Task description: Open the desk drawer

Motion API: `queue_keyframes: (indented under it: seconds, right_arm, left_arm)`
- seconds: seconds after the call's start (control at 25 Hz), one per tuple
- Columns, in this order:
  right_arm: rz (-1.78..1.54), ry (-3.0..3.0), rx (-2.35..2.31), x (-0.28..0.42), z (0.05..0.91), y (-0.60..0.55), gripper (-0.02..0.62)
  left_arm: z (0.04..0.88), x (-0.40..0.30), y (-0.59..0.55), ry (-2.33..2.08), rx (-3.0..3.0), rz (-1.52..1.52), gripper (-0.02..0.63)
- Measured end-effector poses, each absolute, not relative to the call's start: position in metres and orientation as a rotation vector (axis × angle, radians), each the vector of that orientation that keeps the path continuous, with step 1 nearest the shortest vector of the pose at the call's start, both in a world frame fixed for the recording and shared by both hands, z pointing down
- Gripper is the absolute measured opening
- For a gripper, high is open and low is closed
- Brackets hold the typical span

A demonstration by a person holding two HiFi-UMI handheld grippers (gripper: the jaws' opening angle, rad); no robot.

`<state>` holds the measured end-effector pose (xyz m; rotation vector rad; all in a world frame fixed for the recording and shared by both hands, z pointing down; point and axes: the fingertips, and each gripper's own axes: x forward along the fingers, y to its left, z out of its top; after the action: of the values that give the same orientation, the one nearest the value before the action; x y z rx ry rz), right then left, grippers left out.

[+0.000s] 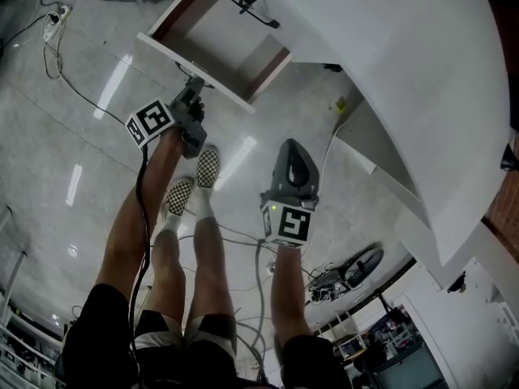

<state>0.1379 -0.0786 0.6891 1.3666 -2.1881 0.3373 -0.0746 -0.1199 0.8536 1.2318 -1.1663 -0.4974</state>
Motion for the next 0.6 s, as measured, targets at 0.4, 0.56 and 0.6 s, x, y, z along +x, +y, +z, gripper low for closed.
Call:
queue_keyframes:
  seconds: [0.4, 0.56, 0.6]
  right_arm:
    - [0.343, -2.182, 1.390, 0.125, 0.686, -0.044, 0.005]
    - [0.333, -2.185, 1.403, 0.122, 0.681, -0.035, 0.005]
    - [0.329, -2.186, 1.405, 0.121, 0.680, -0.032, 0.005]
  left_arm:
    - [0.853, -0.091, -0.073, -1.161, 1.213, -0.496, 0.025]
    - [0.855, -0.099, -0.057, -1.163, 1.209, -0.483, 0.023]
    - [0.854, -0.102, -0.053, -1.163, 1.211, -0.483, 0.025]
